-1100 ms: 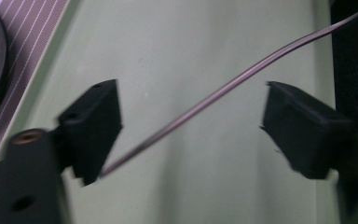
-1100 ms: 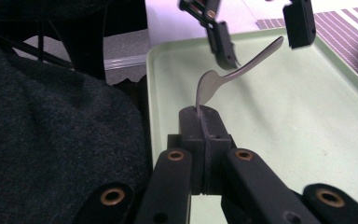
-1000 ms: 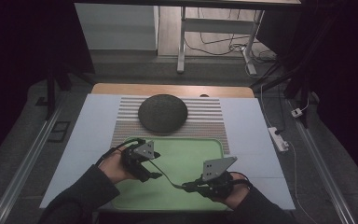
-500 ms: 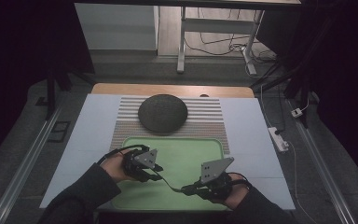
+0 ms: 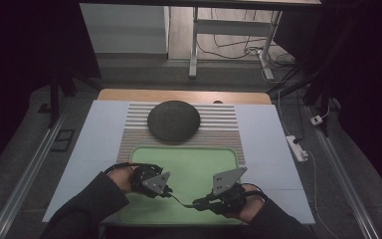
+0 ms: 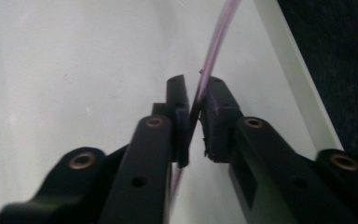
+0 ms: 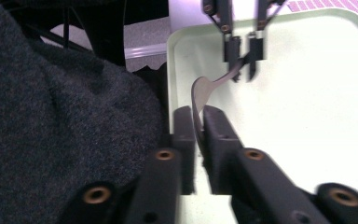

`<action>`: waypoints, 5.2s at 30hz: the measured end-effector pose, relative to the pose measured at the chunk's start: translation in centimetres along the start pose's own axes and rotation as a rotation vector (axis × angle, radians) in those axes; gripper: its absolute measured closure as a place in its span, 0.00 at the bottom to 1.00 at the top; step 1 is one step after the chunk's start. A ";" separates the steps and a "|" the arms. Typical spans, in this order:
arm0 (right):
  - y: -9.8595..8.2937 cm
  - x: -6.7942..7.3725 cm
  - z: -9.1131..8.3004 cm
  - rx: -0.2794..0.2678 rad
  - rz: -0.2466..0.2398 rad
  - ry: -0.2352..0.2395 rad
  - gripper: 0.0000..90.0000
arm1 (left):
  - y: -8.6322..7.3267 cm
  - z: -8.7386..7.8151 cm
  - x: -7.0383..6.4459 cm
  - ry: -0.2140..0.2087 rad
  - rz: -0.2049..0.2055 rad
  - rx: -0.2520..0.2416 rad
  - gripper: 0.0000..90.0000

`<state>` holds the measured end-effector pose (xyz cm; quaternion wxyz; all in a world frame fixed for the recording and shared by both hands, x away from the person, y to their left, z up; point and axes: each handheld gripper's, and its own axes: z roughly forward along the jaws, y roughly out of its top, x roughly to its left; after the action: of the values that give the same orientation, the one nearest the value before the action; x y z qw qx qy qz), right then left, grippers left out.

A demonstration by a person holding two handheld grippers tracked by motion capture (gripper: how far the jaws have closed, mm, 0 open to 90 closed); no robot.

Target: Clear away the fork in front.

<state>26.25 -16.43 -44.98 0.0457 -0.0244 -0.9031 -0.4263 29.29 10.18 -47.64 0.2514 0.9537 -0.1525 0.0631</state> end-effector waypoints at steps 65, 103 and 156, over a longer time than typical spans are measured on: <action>-6.1 0.6 -5.6 0.032 0.330 -0.643 0.00 | -6.3 -1.6 -1.6 0.205 -1.370 0.051 0.95; -6.7 1.2 -6.4 0.090 0.359 -0.636 0.00 | -8.0 -1.6 1.9 0.292 -1.270 -0.004 0.99; -6.7 1.0 -6.1 0.124 0.360 -0.602 0.00 | -9.9 0.6 4.0 0.322 -1.306 -0.022 0.98</action>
<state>25.04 -25.41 -46.13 -0.1465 -0.3049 -0.8815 -0.3293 36.33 17.01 -51.96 0.2672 0.8262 0.4945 0.0381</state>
